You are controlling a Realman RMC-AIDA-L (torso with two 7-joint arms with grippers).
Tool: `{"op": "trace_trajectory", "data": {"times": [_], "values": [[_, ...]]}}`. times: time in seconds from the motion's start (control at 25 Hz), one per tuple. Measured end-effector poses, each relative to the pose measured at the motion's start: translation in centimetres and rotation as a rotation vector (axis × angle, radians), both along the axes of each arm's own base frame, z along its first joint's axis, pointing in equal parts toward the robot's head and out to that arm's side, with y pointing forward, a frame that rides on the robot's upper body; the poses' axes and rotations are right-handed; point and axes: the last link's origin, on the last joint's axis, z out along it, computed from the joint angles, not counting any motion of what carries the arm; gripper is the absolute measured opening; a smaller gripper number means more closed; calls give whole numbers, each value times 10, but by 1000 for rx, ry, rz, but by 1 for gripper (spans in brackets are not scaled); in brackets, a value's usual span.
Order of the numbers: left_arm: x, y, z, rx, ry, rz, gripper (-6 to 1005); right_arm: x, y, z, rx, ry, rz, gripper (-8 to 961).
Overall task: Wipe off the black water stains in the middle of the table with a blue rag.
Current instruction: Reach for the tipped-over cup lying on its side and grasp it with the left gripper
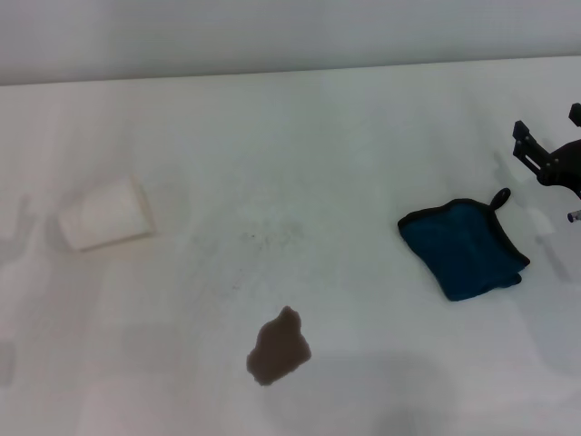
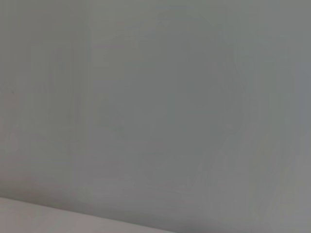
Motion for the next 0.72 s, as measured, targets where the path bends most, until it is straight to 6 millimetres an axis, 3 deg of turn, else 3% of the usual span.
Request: {"op": "trace_trajectory", "data": {"times": [0.36, 0.72], "values": [[11, 3, -11, -69, 104, -70, 882, 2, -3, -2, -1, 11, -14, 854], [-2, 21, 10, -235, -93, -92, 877, 5, -11, -6, 17, 63, -50, 854]]}}
